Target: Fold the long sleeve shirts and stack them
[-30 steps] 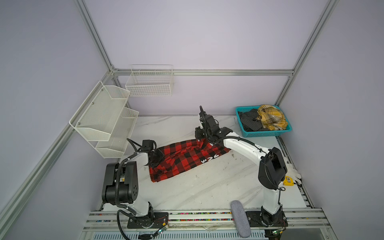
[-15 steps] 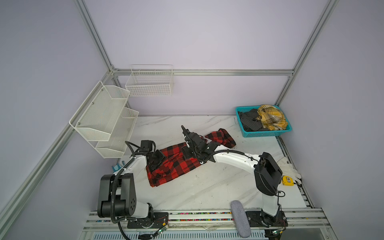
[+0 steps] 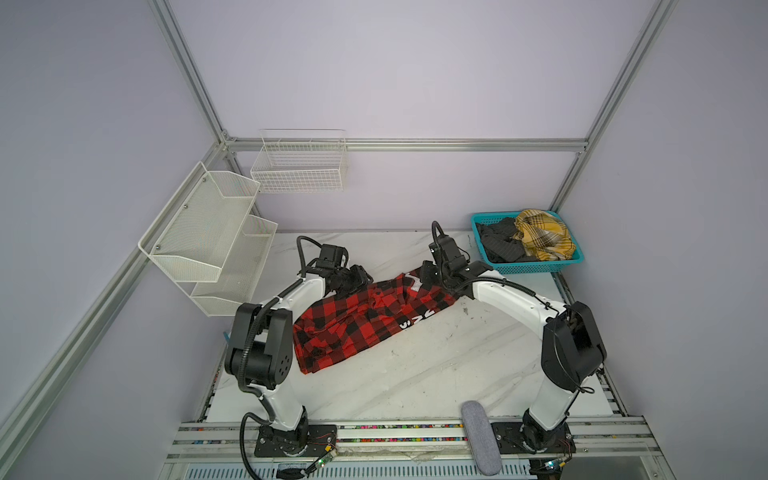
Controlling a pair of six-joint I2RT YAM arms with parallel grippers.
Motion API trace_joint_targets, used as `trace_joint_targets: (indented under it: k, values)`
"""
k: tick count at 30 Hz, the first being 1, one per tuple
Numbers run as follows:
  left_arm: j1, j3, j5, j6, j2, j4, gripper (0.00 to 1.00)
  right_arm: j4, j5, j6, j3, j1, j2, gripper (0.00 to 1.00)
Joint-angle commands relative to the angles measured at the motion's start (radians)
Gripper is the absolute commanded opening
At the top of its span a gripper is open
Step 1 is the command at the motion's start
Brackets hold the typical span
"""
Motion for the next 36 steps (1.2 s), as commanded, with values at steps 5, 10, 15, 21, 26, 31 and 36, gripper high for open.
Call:
trace_joint_targets:
  k: [5, 10, 15, 21, 26, 31, 36]
  values:
    - [-0.004, 0.174, 0.117, 0.079, 0.148, 0.013, 0.57, -0.036, -0.144, -0.002, 0.079, -0.091, 0.126, 0.21]
    - [-0.030, 0.174, 0.141, 0.081, 0.160, 0.020, 0.50, -0.062, -0.157, -0.036, 0.187, -0.146, 0.250, 0.20]
    - [-0.052, 0.140, 0.163, 0.098, 0.152, 0.045, 0.46, -0.106, -0.160, -0.055, 0.277, -0.171, 0.357, 0.18]
    - [-0.060, 0.156, 0.188, 0.093, 0.179, 0.054, 0.30, -0.127, -0.159, -0.057, 0.295, -0.182, 0.407, 0.18]
    - [-0.061, 0.161, 0.203, 0.074, 0.176, 0.055, 0.21, -0.134, -0.152, -0.055, 0.284, -0.190, 0.418, 0.18]
    - [-0.064, 0.131, 0.221, 0.061, 0.139, 0.057, 0.00, -0.134, -0.153, -0.057, 0.283, -0.193, 0.425, 0.18]
    - [-0.063, 0.083, 0.093, -0.042, -0.063, 0.106, 0.00, -0.164, -0.100, -0.070, 0.282, -0.196, 0.424, 0.18]
